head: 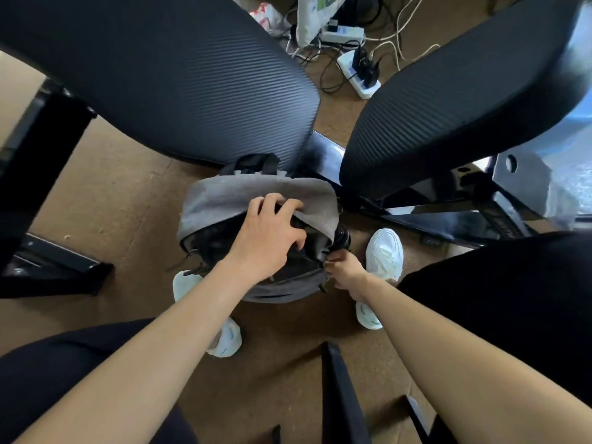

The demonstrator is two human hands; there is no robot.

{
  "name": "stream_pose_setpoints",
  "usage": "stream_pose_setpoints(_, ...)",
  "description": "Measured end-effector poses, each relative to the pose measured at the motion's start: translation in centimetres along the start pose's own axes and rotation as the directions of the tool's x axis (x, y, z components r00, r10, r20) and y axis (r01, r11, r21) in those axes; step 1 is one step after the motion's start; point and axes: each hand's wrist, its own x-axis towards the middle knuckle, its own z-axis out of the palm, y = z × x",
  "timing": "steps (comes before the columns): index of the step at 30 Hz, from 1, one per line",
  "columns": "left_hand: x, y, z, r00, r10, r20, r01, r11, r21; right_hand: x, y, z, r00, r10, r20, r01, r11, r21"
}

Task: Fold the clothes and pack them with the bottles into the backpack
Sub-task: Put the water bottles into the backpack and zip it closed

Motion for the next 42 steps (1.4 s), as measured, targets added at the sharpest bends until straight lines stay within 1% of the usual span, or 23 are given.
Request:
stream_pose_setpoints(2,-0.4,-0.8,0.5,1.000,0.002,-0.021,-0.003,0.999,-0.041,0.6,0.6,0.5,1.000,0.026,-0.003,-0.026,1.000,-0.013)
stream_pose_setpoints(6,-0.9,-1.5,1.1,0.998,0.005,-0.070,-0.011,0.996,-0.085,0.0,0.9,1.6,0.993,0.113,0.017,-0.115,0.989,0.094)
stream_pose_setpoints(11,-0.9,-1.7,1.0,0.998,-0.003,-0.069,-0.004,0.994,-0.106,0.0,1.5,1.8,0.996,0.088,0.027,-0.088,0.996,-0.010)
stream_pose_setpoints(14,-0.8,-1.6,1.0,0.997,-0.006,-0.072,-0.001,0.994,-0.106,-0.2,1.0,1.5,0.992,0.124,0.032,-0.122,0.991,-0.057)
stream_pose_setpoints(16,-0.7,-1.6,0.9,0.997,-0.010,-0.073,0.003,0.995,-0.099,-0.8,0.4,1.4,0.983,0.169,0.072,-0.163,0.983,-0.087)
stream_pose_setpoints(18,-0.6,-1.5,0.7,0.997,-0.014,-0.074,0.007,0.995,-0.097,-1.7,-0.7,1.3,0.978,0.169,0.119,-0.153,0.979,-0.133)
stream_pose_setpoints(20,-0.4,-1.4,0.4,0.997,-0.018,-0.080,0.010,0.995,-0.100,-2.7,-2.1,0.9,0.980,0.131,0.152,-0.108,0.983,-0.149)
stream_pose_setpoints(23,0.0,-1.3,-0.1,0.993,-0.012,-0.115,-0.002,0.992,-0.123,-4.4,-4.9,-0.6,0.986,0.022,0.164,0.014,0.977,-0.214)
stream_pose_setpoints(26,0.2,-1.3,-0.4,0.986,0.022,-0.164,-0.045,0.990,-0.136,-7.2,-8.4,-2.4,0.977,-0.105,0.183,0.140,0.972,-0.188)
stream_pose_setpoints(28,0.2,-1.4,-0.7,0.979,0.044,-0.198,-0.077,0.984,-0.163,-9.0,-10.5,-3.4,0.967,-0.180,0.180,0.219,0.949,-0.226)
stream_pose_setpoints(31,0.0,-1.6,-0.9,0.971,0.067,-0.228,-0.116,0.971,-0.208,-10.9,-12.3,-4.5,0.948,-0.262,0.182,0.311,0.886,-0.343)
stream_pose_setpoints(33,-0.2,-1.6,-1.1,0.968,0.076,-0.241,-0.135,0.962,-0.238,-11.7,-13.0,-5.0,0.943,-0.283,0.176,0.331,0.861,-0.387)
stream_pose_setpoints(35,-0.3,-1.6,-1.2,0.964,0.059,-0.261,-0.130,0.955,-0.266,-12.1,-13.4,-5.1,0.937,-0.315,0.150,0.348,0.869,-0.353)
stream_pose_setpoints(37,-0.3,-1.7,-1.4,0.960,-0.011,-0.281,-0.073,0.956,-0.285,-12.0,-13.1,-5.0,0.941,-0.322,0.109,0.339,0.905,-0.258)
stream_pose_setpoints(39,-0.2,-2.1,-1.2,0.955,-0.112,-0.274,0.030,0.958,-0.286,-11.5,-12.2,-4.8,0.951,-0.305,0.056,0.310,0.933,-0.183)
stream_pose_setpoints(40,-0.2,-2.4,-1.1,0.956,-0.152,-0.252,0.077,0.955,-0.286,-11.1,-11.7,-4.8,0.956,-0.294,0.029,0.293,0.935,-0.199)
stream_pose_setpoints(42,-0.1,-2.6,-1.0,0.959,-0.196,-0.202,0.126,0.941,-0.315,-10.1,-10.9,-5.1,0.965,-0.262,0.012,0.252,0.917,-0.309)
